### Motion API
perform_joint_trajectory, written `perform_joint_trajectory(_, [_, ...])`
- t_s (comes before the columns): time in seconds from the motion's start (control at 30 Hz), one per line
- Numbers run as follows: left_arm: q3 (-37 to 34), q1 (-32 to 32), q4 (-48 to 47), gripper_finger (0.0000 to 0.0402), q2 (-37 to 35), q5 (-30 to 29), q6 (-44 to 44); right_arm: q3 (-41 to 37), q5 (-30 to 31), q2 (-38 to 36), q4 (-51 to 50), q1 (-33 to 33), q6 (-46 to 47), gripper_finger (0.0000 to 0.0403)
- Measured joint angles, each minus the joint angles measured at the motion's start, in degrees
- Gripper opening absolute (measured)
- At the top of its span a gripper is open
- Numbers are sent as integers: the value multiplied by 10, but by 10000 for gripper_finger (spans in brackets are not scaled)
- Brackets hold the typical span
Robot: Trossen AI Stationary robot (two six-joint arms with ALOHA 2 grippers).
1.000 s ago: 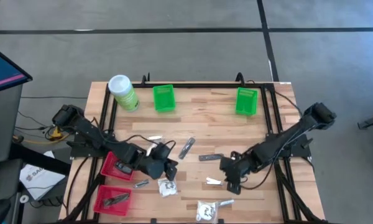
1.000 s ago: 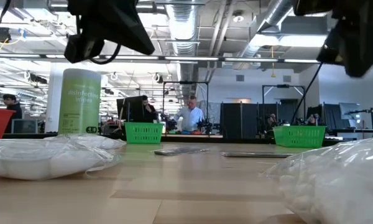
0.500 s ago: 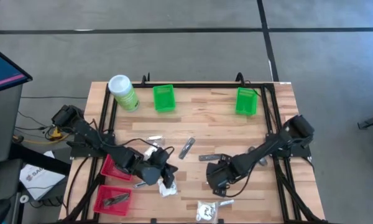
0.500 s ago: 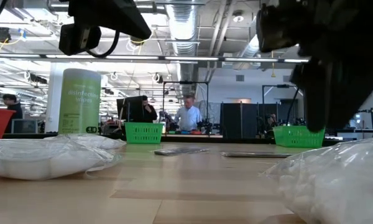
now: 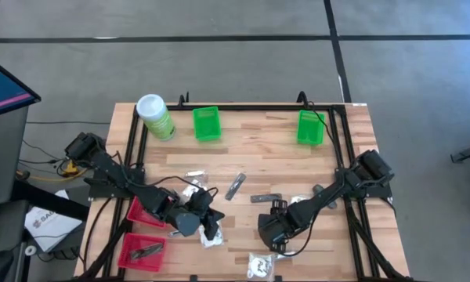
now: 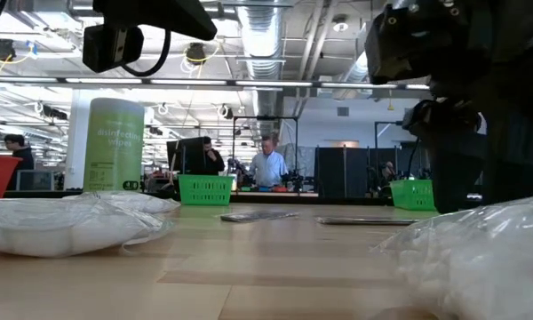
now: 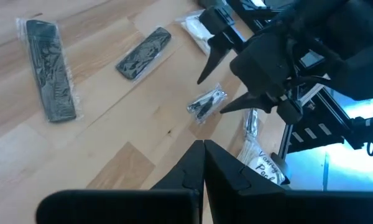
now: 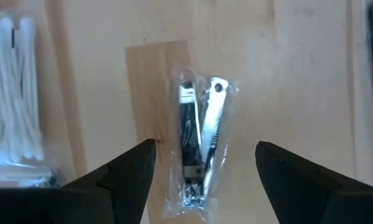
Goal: Pick & Place Travel size toiletries
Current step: Put the silver nail cutter into the top right green basket
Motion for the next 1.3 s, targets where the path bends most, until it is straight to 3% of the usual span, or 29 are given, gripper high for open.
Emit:
perform_joint_trajectory(0.27, [0,0,4,1,0,-10,0,1,-41,24,26,-4,-15,268])
perform_joint_trajectory(0.8, [0,-1,22,1,0,-12,11,1,-40,30,38,-15,-13,260])
perform_joint_trajectory(1.3, [0,-1,27,1,0,-26,22,0,-41,31,47,-25,-30,122])
